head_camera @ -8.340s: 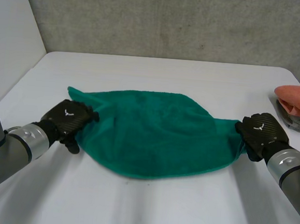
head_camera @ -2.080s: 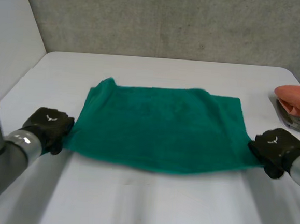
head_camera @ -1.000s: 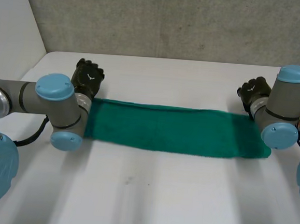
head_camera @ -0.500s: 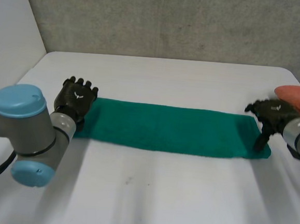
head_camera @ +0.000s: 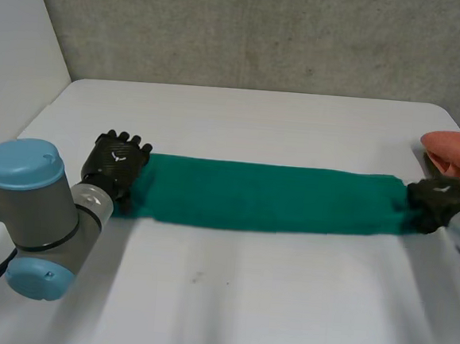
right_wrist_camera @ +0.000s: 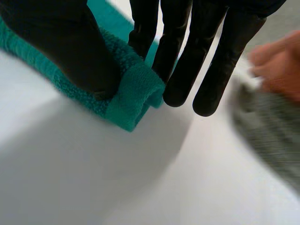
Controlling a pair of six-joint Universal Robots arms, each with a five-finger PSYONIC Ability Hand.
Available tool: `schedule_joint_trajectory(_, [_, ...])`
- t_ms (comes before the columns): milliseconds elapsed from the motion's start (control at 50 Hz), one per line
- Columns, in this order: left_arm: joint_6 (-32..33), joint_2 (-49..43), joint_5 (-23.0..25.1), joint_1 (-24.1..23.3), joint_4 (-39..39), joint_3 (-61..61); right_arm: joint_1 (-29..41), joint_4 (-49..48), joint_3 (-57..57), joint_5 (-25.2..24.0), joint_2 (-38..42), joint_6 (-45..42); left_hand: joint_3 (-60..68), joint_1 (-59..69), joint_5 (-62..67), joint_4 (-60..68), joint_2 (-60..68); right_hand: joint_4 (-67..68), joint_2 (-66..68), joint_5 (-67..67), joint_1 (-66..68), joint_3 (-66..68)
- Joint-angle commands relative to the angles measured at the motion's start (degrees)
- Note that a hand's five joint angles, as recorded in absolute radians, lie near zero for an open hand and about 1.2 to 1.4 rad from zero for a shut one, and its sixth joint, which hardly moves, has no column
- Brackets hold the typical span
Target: Fold the laundry.
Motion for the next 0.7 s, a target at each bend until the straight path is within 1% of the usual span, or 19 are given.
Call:
schedule_joint_trajectory(20, [0.0,2.3,0.0,0.2,-0.1,-1.0,-7.3,-1.8,3.5,0.6,-6.9,-9.0,-2.0,-0.8,-2.7,-1.7,-1.6,11.8,12.6,14.0,24.6,12.3])
schedule_joint_trajectory(60, [0.0,3.0,0.0,0.2,-0.3,-1.6,-9.6,-1.8,3.5,1.0,-7.4,-14.0,-2.0,-0.8,-2.7,-1.7,-1.6,11.8,12.6,14.0,24.6,12.3])
schedule_joint_trajectory(120, [-0.1,4.1,0.1,0.8,-0.4,-2.6,-10.4,-2.0,2.9,2.1,-7.5,-21.0,-2.0,-0.8,-2.7,-1.7,-1.6,11.8,12.6,14.0,24.6,12.3])
schedule_joint_trajectory(180, [-0.1,5.2,0.2,1.7,-0.4,-3.6,-8.5,-2.2,1.9,2.1,-7.7,-23.2,-2.0,-0.8,-2.7,-1.7,-1.6,11.8,12.6,14.0,24.6,12.3])
schedule_joint_trajectory(200, [-0.1,5.4,0.2,1.9,-0.4,-3.7,-4.4,-2.4,0.2,2.1,-8.1,-22.2,-2.0,-0.8,-2.7,-1.7,-1.6,11.8,12.6,14.0,24.6,12.3])
schedule_joint_trajectory(260, [-0.2,6.9,0.2,2.8,-0.5,-4.2,2.1,-2.5,-2.7,1.9,-8.6,-19.0,-2.0,-0.8,-2.7,-1.7,-1.6,11.8,12.6,14.0,24.6,12.3])
schedule_joint_trajectory(280, [-0.2,7.4,0.3,3.3,-0.5,-4.3,6.9,-2.6,-5.0,1.7,-8.6,-16.2,-2.0,-0.8,-2.7,-1.7,-1.6,11.8,12.6,14.0,24.6,12.3])
schedule_joint_trajectory(300, [-0.3,8.1,0.3,4.0,-0.5,-4.3,8.6,-2.6,-5.9,1.6,-8.6,-15.2,-2.0,-0.8,-2.7,-1.7,-1.6,11.8,12.6,14.0,24.6,12.3])
schedule_joint_trajectory(320, [-0.3,8.4,0.3,4.3,-0.5,-4.3,13.4,-3.0,-8.6,1.4,-8.3,-13.0,-2.0,-0.8,-2.7,-1.7,-1.6,11.8,12.6,14.0,24.6,12.3])
schedule_joint_trajectory(360, [-0.6,9.5,0.3,5.4,-0.5,-4.4,17.3,-3.5,-11.0,0.8,-7.6,-11.9,-2.0,-0.8,-2.7,-1.7,-1.6,11.8,12.6,14.0,24.6,12.3])
schedule_joint_trajectory(380, [-0.9,9.7,0.3,5.7,-0.5,-4.4,21.7,-4.1,-14.0,0.1,-5.8,-10.9,-2.0,-0.8,-2.7,-1.7,-1.6,11.8,12.6,14.0,24.6,12.3])
schedule_joint_trajectory(440, [-1.8,10.7,0.3,6.2,-0.5,-4.4,27.7,-4.9,-18.2,-1.5,-1.9,-10.3,-2.0,-0.8,-2.7,-1.7,-1.6,11.8,12.6,14.0,24.6,12.3])
schedule_joint_trajectory(460, [-2.1,10.8,0.3,6.3,-0.5,-4.4,31.9,-5.0,-21.2,-3.0,0.8,-10.3,-2.0,-0.8,-2.7,-1.7,-1.6,11.8,12.6,14.0,24.6,12.3])
schedule_joint_trajectory(480, [-2.5,11.0,0.4,6.3,-0.5,-4.4,34.4,-5.0,-23.0,-4.0,2.4,-10.3,-2.0,-0.8,-2.7,-1.7,-1.6,11.8,12.6,14.0,24.6,12.3])
schedule_joint_trajectory(540, [-3.4,11.0,0.4,6.3,-0.5,-4.8,40.2,-5.0,-27.9,-6.7,7.6,-10.2,-2.0,-0.8,-2.7,-1.7,-1.6,11.8,12.6,14.0,24.6,12.3])
schedule_joint_trajectory(600, [-3.5,10.7,0.6,5.9,-0.5,-5.1,43.8,-4.4,-31.7,-8.7,13.4,-10.1,-2.0,-0.8,-2.7,-1.7,-1.6,11.8,12.6,14.0,24.6,12.3])
schedule_joint_trajectory(660, [-3.5,10.2,0.6,5.5,-0.5,-5.1,45.5,-4.0,-33.3,-8.8,16.8,-10.2,-2.0,-0.8,-2.7,-1.7,-1.6,11.8,12.6,14.0,24.6,12.3])
schedule_joint_trajectory(680, [-3.5,10.2,0.6,5.5,-0.5,-5.1,46.2,-3.2,-34.0,-8.2,18.1,-10.1,-2.0,-0.8,-2.7,-1.7,-1.6,2.7,3.5,4.9,15.5,3.2])
schedule_joint_trajectory(700, [-3.5,10.1,0.6,5.4,-0.5,-5.1,46.3,-2.5,-34.3,-7.7,18.5,-10.1,-2.0,-0.8,-2.7,-1.7,-1.6,-12.8,-12.0,-10.6,-0.1,-12.4])
